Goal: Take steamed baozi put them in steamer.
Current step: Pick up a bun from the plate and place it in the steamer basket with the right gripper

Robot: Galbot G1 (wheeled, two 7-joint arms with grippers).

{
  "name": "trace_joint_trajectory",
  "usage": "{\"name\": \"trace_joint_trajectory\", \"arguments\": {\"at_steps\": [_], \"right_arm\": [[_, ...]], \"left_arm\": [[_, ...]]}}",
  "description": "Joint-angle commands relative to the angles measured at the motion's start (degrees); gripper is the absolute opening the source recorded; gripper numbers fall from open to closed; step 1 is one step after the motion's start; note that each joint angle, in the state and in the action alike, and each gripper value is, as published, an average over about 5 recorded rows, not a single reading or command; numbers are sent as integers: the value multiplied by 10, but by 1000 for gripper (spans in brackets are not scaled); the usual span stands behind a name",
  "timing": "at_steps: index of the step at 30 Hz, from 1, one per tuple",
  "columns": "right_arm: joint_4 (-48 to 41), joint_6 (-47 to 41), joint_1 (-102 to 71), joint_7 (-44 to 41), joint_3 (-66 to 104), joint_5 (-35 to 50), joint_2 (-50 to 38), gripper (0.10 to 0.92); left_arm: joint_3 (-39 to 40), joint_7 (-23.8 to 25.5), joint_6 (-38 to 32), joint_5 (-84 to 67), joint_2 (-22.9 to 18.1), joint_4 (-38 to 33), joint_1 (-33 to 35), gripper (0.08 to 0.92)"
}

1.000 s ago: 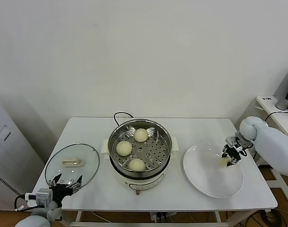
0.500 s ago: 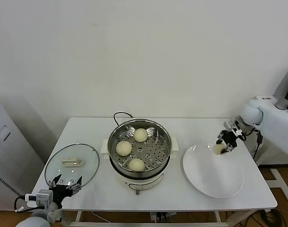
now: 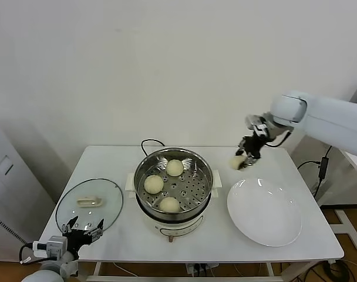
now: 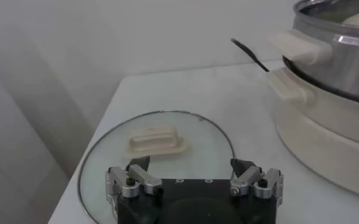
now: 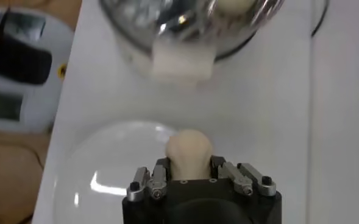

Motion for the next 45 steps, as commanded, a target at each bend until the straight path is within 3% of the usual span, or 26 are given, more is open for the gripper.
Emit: {"name": "trace_joint_trajectory", "arguments": {"at_steps": [1, 14, 41, 45], "right_arm": [[43, -125, 82, 81, -75, 169, 110, 407], [68, -169, 15, 180, -53, 208, 162, 407], [48, -178, -102, 221, -21, 151, 174, 410], [50, -180, -98, 222, -17, 151, 170, 481]], "left_arm": [[-1, 0, -1, -1, 2, 0, 2, 823], [-2, 0, -2, -2, 0, -1, 1, 823], [-9, 0, -6, -3, -6, 5, 5, 823], [-10, 0, -7, -3, -6, 4, 7, 823]]}}
